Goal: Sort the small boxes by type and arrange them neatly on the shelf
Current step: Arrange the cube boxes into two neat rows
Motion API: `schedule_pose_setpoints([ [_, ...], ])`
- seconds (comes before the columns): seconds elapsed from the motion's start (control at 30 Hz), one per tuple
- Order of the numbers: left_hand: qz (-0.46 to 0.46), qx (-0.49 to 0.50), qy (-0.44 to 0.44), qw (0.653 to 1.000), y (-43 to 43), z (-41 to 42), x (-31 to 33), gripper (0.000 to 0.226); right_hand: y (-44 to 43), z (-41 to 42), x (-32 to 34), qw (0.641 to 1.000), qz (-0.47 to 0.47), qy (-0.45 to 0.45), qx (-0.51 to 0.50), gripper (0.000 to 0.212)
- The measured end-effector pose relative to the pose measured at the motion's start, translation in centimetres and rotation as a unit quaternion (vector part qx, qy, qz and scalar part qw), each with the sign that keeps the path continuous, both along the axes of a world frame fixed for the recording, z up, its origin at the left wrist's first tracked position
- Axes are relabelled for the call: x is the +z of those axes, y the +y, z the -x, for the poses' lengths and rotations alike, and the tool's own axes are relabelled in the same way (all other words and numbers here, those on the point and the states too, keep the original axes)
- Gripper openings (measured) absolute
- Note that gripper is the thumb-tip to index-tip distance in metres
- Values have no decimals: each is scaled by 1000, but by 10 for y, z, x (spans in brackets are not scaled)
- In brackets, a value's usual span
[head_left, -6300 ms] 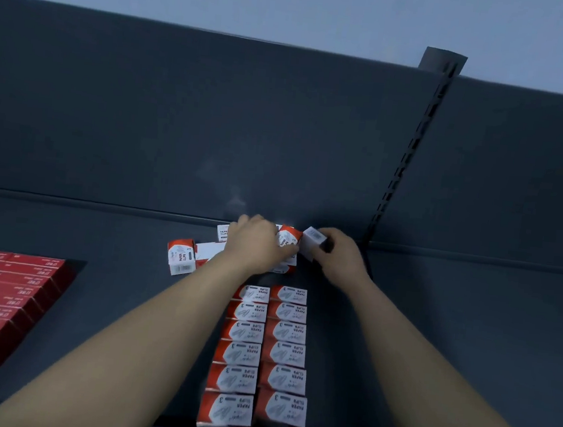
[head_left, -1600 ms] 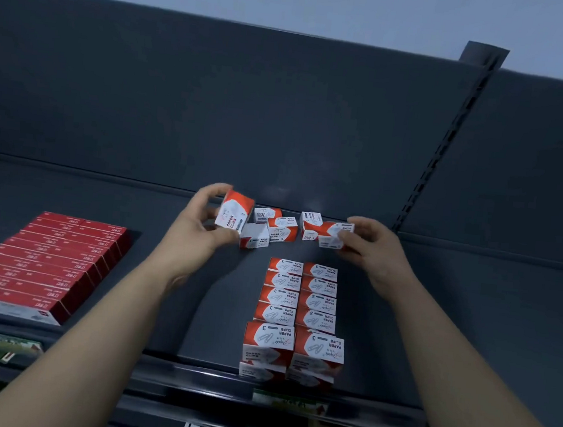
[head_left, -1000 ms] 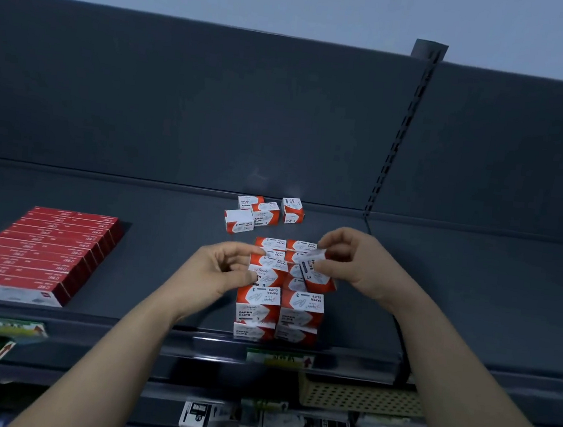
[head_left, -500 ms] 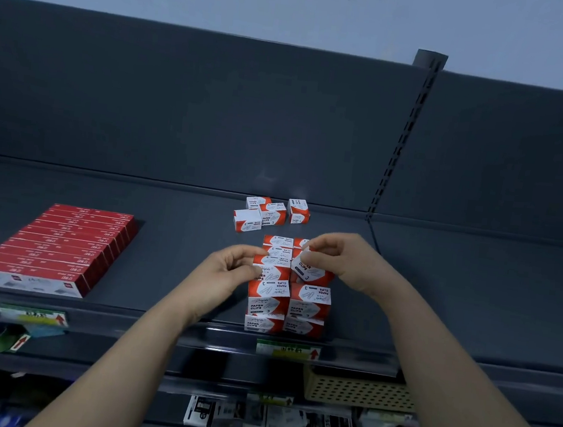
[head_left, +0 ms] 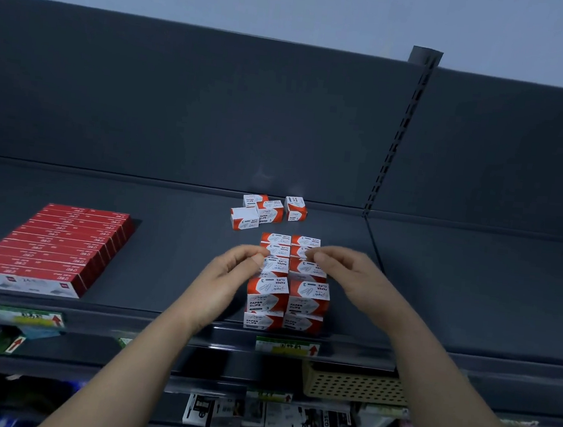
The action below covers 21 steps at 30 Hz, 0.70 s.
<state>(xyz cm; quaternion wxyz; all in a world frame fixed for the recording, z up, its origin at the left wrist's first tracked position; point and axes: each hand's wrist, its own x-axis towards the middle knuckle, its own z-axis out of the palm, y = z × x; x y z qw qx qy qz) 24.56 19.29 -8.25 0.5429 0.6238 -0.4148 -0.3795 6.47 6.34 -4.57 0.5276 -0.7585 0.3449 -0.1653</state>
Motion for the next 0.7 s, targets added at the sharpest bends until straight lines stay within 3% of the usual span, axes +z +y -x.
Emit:
schedule_pose_setpoints([
  [0.1, 9, 10, -41, 999, -1, 6, -12, 42, 14, 7, -23, 998, -37, -55, 16, 51],
  [0.2, 16, 9, -109, 994, 0, 13, -20, 51, 18, 12, -39, 998, -21, -54, 25, 78],
  [0.3, 34, 3, -189, 981, -1, 17, -23, 64, 16, 13, -44, 998, -18, -64, 4, 71],
  [0.4, 61, 14, -249, 966, -7, 16, -27, 57, 16, 12, -45, 996, -31, -86, 0, 60],
  [0.6, 70, -1, -289, 955, -8, 6, -27, 57, 22, 13, -46, 994, -49, -102, -2, 63],
  [0.7, 56, -22, -303, 951, -2, 4, -25, 74, 24, 15, -47, 992, -50, -112, -2, 66],
])
